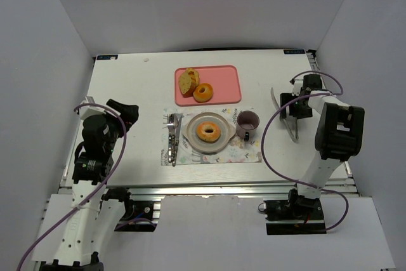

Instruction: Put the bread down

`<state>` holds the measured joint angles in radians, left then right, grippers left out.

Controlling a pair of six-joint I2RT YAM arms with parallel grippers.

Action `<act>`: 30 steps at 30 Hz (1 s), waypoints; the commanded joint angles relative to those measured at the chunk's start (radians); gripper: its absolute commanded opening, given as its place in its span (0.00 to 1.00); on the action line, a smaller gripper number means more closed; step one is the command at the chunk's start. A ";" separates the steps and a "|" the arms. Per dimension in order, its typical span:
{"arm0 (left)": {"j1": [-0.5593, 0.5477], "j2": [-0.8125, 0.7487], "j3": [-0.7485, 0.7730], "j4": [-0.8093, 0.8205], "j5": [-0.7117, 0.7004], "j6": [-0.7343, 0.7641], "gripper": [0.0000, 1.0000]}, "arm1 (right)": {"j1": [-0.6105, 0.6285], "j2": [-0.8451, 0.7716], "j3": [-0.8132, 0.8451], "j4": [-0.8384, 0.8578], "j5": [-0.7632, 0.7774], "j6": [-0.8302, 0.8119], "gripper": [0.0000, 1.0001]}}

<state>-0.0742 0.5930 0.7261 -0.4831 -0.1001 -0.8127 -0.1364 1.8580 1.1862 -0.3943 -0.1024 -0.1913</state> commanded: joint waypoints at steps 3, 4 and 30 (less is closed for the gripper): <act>0.001 0.007 0.016 0.032 0.008 0.000 0.98 | -0.006 0.000 0.007 -0.012 0.013 -0.014 0.87; 0.001 0.007 0.016 0.032 0.008 0.001 0.98 | -0.006 -0.009 0.007 -0.020 0.013 -0.017 0.89; 0.001 -0.016 0.013 0.052 0.014 0.014 0.98 | -0.006 -0.376 0.237 -0.159 -0.132 0.000 0.90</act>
<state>-0.0742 0.5930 0.7261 -0.4351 -0.0921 -0.8104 -0.1375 1.4914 1.3449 -0.5232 -0.1555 -0.2218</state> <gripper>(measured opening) 0.981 0.895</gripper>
